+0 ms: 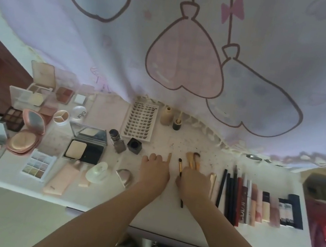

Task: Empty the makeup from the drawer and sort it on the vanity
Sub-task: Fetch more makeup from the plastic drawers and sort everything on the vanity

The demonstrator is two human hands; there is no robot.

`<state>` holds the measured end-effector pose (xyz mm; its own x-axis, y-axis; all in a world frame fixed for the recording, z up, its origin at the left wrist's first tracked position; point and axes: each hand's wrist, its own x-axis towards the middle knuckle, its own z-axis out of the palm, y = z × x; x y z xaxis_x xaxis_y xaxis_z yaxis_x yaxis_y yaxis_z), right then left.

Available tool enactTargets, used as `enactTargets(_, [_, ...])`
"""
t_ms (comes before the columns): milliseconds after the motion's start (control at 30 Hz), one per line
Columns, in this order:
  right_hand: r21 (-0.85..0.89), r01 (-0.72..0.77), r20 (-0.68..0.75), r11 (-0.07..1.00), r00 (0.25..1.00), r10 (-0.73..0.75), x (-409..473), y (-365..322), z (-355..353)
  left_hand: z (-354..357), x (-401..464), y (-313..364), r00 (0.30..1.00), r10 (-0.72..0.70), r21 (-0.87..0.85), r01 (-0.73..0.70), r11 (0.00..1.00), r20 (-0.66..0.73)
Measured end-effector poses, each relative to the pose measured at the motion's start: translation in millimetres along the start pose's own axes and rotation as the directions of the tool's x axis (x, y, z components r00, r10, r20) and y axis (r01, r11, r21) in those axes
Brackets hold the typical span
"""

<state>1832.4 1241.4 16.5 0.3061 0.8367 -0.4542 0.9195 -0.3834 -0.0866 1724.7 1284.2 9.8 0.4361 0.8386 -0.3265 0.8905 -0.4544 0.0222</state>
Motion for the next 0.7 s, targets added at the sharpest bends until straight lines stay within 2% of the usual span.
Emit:
enactTargets(200, [0.187, 0.025, -0.005, 0.982, 1.000, -0.025, 1.0, -44.1, -0.6, 2.1, -13.8, -30.6, 0.999, -0.024, 0.128, 0.021, 0.992, 0.023])
enactTargets(433, [0.128, -0.029, 0.002, 0.991, 1.000, 0.029, 4.2, -73.7, 13.8, 2.9, -18.7, -51.2, 0.998, -0.049, 0.159, 0.042, 0.986, 0.039])
enactTargets(533, [0.129, -0.005, -0.022, 0.992, 1.000, 0.008, 3.1, -70.4, 15.1, 2.7, -20.2, -53.3, 0.996, -0.069, 0.176, 0.059, 0.983, 0.052])
enactTargets(600, [0.163, 0.012, -0.088, 0.986, 0.996, 0.002, 1.1, -55.1, 7.5, -1.0, -20.0, -51.5, 0.997, -0.072, 0.162, 0.068, 0.984, 0.017])
enactTargets(700, [0.226, -0.038, -0.192, 0.973, 0.978, 0.082, 2.6, -9.0, -12.1, -9.3, -16.2, -34.6, 0.996, -0.002, 0.024, 0.004, 1.000, -0.093])
